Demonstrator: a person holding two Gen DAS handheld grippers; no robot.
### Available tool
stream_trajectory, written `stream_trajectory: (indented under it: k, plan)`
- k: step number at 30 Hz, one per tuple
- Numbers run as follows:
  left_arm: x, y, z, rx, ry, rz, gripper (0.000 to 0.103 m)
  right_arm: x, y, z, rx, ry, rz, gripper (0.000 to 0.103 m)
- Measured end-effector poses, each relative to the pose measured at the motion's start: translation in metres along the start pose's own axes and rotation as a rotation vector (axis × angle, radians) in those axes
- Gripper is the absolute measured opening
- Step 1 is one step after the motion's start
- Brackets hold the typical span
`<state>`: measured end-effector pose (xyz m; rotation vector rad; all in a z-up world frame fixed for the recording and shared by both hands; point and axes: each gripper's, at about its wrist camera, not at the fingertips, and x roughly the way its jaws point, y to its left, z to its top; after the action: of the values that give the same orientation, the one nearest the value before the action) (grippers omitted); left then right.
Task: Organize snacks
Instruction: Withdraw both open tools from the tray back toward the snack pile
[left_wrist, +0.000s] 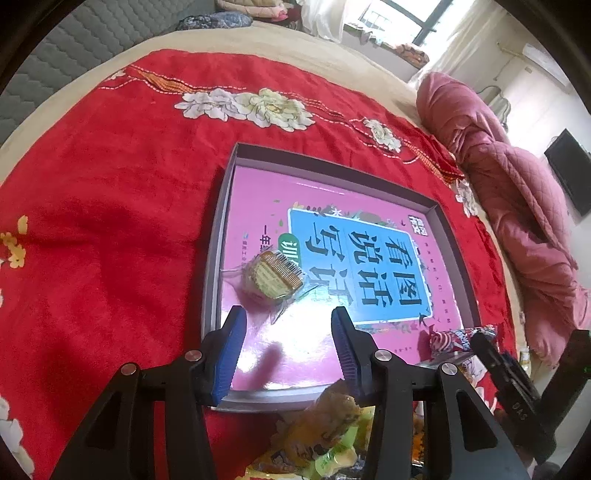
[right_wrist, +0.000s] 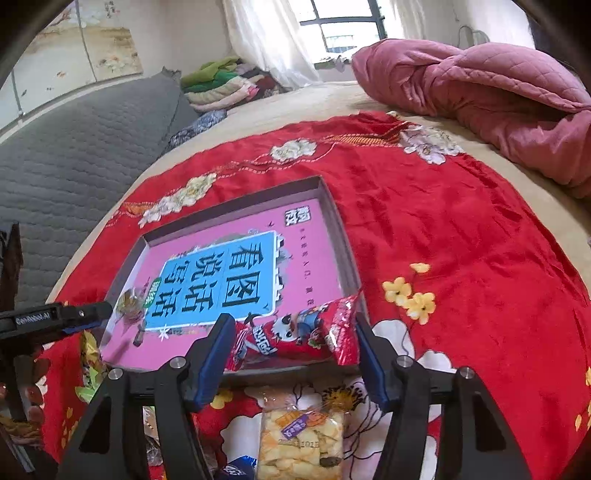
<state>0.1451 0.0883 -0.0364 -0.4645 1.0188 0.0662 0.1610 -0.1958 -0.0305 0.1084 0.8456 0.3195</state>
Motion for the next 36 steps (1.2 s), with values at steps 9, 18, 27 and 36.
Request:
stream_trajectory:
  k: [9, 18, 27, 36]
  plan:
    - [-0.011, 0.000, -0.001, -0.001, -0.013, -0.011, 0.049, 0.001, 0.004, 0.000, -0.011, -0.011, -0.038, 0.067]
    - [-0.017, 0.001, -0.002, -0.010, -0.012, -0.038, 0.050, -0.012, -0.011, 0.003, 0.022, -0.039, -0.071, 0.067]
    - [-0.025, -0.003, -0.007, 0.005, -0.016, -0.052, 0.050, -0.029, -0.007, -0.004, 0.001, -0.068, -0.061, 0.067]
    - [-0.033, -0.010, -0.013, 0.034, -0.015, -0.053, 0.053, -0.019, 0.002, -0.003, -0.024, -0.038, -0.027, 0.067]
